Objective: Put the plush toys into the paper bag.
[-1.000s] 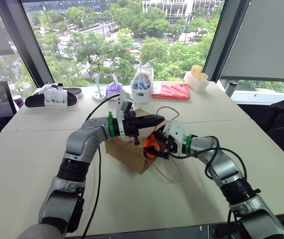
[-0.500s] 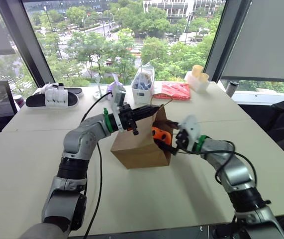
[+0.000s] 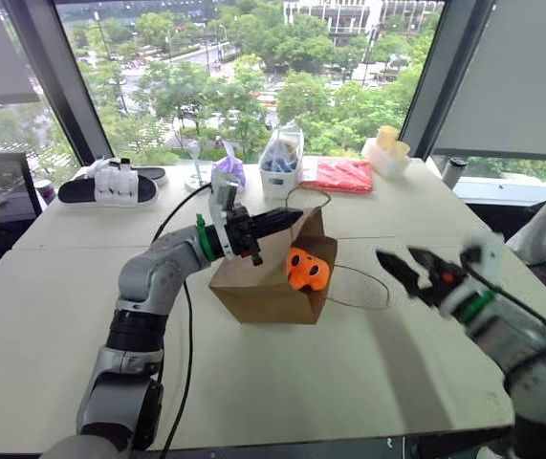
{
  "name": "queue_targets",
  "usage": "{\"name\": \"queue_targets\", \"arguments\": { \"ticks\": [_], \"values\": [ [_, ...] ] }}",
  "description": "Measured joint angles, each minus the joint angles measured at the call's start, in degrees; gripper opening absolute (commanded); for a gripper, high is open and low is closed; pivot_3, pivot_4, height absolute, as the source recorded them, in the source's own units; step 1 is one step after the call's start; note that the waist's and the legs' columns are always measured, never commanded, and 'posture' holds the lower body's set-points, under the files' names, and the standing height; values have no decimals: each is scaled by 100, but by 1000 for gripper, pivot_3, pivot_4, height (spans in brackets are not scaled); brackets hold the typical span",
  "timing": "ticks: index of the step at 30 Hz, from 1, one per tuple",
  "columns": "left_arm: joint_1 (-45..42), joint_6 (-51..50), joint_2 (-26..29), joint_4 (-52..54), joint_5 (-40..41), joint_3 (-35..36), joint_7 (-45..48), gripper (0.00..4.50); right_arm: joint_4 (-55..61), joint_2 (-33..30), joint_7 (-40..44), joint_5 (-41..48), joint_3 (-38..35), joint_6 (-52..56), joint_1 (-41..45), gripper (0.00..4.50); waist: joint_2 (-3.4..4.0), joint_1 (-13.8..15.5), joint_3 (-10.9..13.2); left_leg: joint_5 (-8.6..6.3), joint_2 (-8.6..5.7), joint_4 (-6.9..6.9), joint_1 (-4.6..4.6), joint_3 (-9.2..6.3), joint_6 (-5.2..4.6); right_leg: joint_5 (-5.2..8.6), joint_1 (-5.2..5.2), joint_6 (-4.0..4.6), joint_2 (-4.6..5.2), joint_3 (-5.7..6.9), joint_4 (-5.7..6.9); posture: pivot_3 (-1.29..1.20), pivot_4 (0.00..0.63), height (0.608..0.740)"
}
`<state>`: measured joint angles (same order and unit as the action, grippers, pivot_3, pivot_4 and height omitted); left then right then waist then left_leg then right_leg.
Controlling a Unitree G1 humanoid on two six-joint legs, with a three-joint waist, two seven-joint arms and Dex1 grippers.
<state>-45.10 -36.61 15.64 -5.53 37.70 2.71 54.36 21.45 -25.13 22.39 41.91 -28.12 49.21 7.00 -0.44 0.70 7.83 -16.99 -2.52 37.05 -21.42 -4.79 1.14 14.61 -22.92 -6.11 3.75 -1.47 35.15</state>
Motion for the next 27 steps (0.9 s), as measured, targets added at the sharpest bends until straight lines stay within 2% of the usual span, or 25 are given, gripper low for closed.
{"name": "queue_targets", "arguments": {
  "ticks": [6,10,16,22,25,27],
  "values": [
    [3,5,-13,1,0,-120,71,0,141,910,-882,1346,-690,350,-440,4466,1,-49,0,1,11,2,13,5,1,0,7,0,-12,-1,6,0,150,740],
    [2,67,-16,0,-4,-169,89,0,140,1326,-1487,2201,-697,389,-442,4466,2,-59,-1,1,13,2,12,5,1,0,6,0,-15,0,6,0,150,740],
    [0,102,-4,-2,-7,-174,89,0,101,1431,-1841,2367,-189,365,-643,4466,2,-34,-1,1,8,2,10,5,0,0,6,0,-14,1,4,0,150,740],
    [-6,101,9,-1,-6,-173,81,0,39,1423,-1888,2560,-95,231,-697,4466,2,-46,-1,1,9,2,11,4,-1,0,7,0,-17,1,4,0,150,740],
    [-6,101,10,-1,-6,-173,73,0,-103,1478,-1908,2619,73,152,-630,3671,2,-55,-1,1,9,2,11,4,-1,0,6,0,-18,1,5,0,150,740],
    [-6,101,5,-1,-6,-174,64,0,-153,1517,-1930,2632,212,105,-594,2692,2,-67,-1,1,10,1,11,3,-1,0,5,0,-19,2,5,0,150,740]
  ]
}}
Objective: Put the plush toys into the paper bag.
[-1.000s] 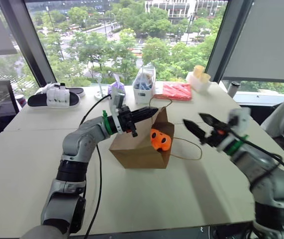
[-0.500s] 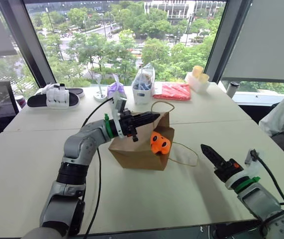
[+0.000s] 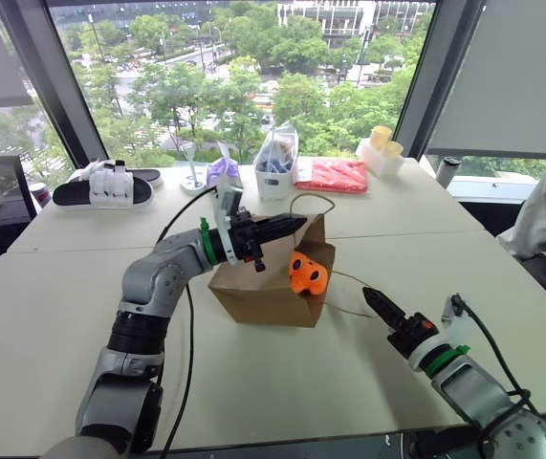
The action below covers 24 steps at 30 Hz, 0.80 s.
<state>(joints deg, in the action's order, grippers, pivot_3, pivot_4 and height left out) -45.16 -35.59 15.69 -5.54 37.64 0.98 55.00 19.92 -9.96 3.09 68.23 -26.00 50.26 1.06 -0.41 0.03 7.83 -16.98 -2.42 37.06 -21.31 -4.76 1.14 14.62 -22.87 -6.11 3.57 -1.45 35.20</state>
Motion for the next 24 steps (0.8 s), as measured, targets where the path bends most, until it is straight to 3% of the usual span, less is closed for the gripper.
{"name": "queue_targets", "arguments": {
  "ticks": [5,6,11,16,24],
  "values": [
    [0,0,0,0,0,0,-7,0,-2,16,-75,28,142,-174,65,156,0,-10,0,0,-1,1,-1,-1,0,0,2,0,1,0,-1,0,150,740],
    [0,0,0,0,0,1,-7,0,-1,12,-101,55,140,-213,78,36,0,-11,0,0,-1,1,-1,-1,0,0,2,0,0,0,-1,0,150,740],
    [-21,21,10,-7,-12,-2,34,0,205,-107,-30,408,78,-420,114,36,0,-51,0,0,0,1,-1,-4,0,0,1,0,0,1,0,0,150,740],
    [-355,273,29,-221,-143,-28,298,0,823,-568,117,1425,-245,-835,616,36,1,-68,1,0,0,0,1,-4,-1,0,5,-1,-2,4,-1,0,150,740],
    [-915,1219,40,-1437,-833,-128,566,0,1201,-1335,18,2034,152,-1114,1510,36,0,-69,1,-1,1,-1,0,-4,-4,1,5,-1,-3,6,-4,0,150,740]
  ]
}}
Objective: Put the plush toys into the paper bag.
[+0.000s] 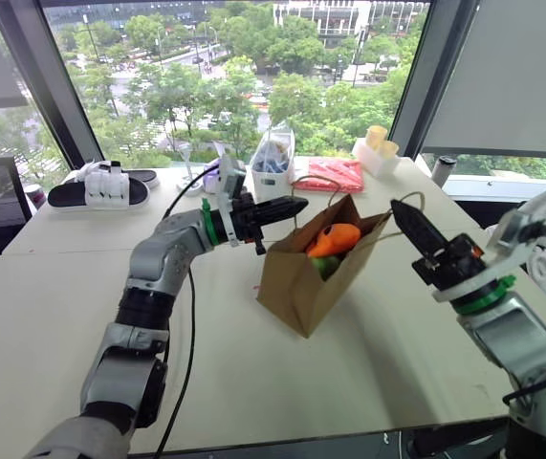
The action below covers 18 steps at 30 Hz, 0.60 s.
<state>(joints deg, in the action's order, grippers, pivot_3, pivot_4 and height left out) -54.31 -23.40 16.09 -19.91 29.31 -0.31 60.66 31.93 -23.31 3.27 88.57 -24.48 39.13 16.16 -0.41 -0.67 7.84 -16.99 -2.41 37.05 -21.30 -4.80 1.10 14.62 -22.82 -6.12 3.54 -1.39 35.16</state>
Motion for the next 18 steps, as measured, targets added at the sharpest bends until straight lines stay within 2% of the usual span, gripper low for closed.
{"name": "queue_targets", "arguments": {
  "ticks": [6,10,18],
  "values": [
    [3,401,-112,-495,-335,23,-364,0,-101,52,-40,-230,494,-134,-28,36,-1,7,0,-3,-3,2,-12,0,-5,0,-5,-1,6,-1,2,0,150,740],
    [124,346,-119,-365,-355,18,-324,0,-99,52,-27,-275,660,-210,-60,36,-1,5,0,-3,-2,0,-10,-1,-6,0,-4,-1,7,-1,2,0,150,740],
    [481,-102,-17,-25,-334,9,-234,0,-102,-222,243,-413,727,-190,-728,36,-1,17,0,-4,-2,4,-10,0,-7,0,-2,-1,7,-1,-1,0,150,740]
  ]
}}
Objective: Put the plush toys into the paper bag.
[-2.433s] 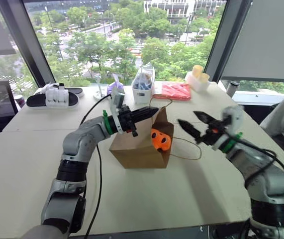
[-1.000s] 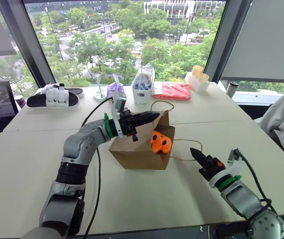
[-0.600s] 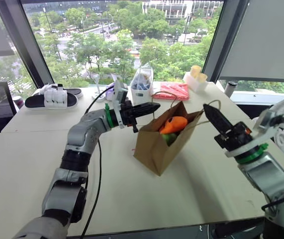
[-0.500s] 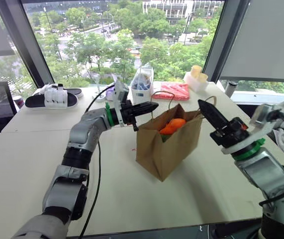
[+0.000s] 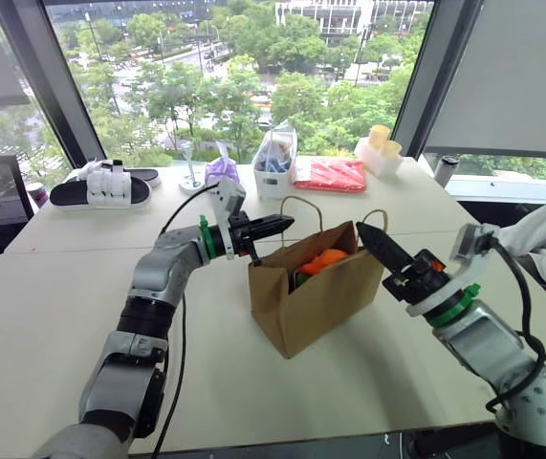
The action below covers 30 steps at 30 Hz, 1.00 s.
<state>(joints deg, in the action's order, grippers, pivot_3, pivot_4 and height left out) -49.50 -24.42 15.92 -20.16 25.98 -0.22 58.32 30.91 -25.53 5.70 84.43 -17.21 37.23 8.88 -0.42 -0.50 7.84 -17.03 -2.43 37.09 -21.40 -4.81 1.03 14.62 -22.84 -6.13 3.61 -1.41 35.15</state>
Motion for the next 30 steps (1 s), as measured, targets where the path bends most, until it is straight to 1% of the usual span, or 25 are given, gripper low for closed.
{"name": "queue_targets", "arguments": {
  "ticks": [3,7,8,9,10,14,20,22,27,30],
  "values": [
    [0,-141,-21,65,87,13,-68,794,-18,-44,68,-54,-10,-12,-152,835,0,-11,0,0,1,0,2,0,0,0,-1,0,-1,0,0,0,150,740],
    [10,-317,-16,187,221,100,-81,2764,-24,-114,204,-57,-82,-13,-326,2799,0,-11,0,0,1,-1,2,0,0,0,-2,0,-1,0,0,0,150,740],
    [18,-372,-4,250,239,125,-79,3367,-24,-159,223,-54,-138,-19,-355,3380,0,-11,0,0,1,0,2,0,0,0,-1,0,-1,0,1,0,150,740],
    [22,-405,3,278,282,137,-79,3805,-22,-203,237,-48,-170,-29,-376,3829,0,-10,0,0,1,0,3,0,0,0,-1,0,-1,0,0,0,150,740],
    [31,-429,6,312,345,158,-71,4423,-21,-261,244,-46,-210,-38,-401,4442,0,-10,0,0,1,0,2,0,0,0,-1,0,-1,0,0,0,150,740],
    [32,-434,51,366,409,223,-109,4423,74,-461,267,-3,-370,-48,-528,4442,0,4,0,0,1,1,2,0,0,0,0,0,0,0,-1,0,150,740],
    [92,-745,410,497,667,521,-99,4423,505,-823,412,681,-920,-68,-1002,4442,-1,-7,1,-1,3,-1,5,0,-1,0,4,0,-1,0,-1,0,150,740],
    [183,-821,450,561,731,561,-101,4423,539,-990,376,804,-952,-43,-1114,4442,-2,-6,1,-1,3,1,8,0,-1,0,8,0,0,0,-2,0,150,740],
    [270,-990,453,646,824,558,-125,4423,536,-1153,307,923,-846,-5,-1118,4442,-4,9,2,0,3,4,5,0,-1,0,8,1,0,0,-2,0,150,740],
    [437,-1159,619,906,897,566,-146,4423,539,-1234,413,963,-1103,-3,-1516,4442,-4,12,2,-4,3,0,5,0,-6,0,7,1,1,-1,-3,0,150,740]
  ]
}}
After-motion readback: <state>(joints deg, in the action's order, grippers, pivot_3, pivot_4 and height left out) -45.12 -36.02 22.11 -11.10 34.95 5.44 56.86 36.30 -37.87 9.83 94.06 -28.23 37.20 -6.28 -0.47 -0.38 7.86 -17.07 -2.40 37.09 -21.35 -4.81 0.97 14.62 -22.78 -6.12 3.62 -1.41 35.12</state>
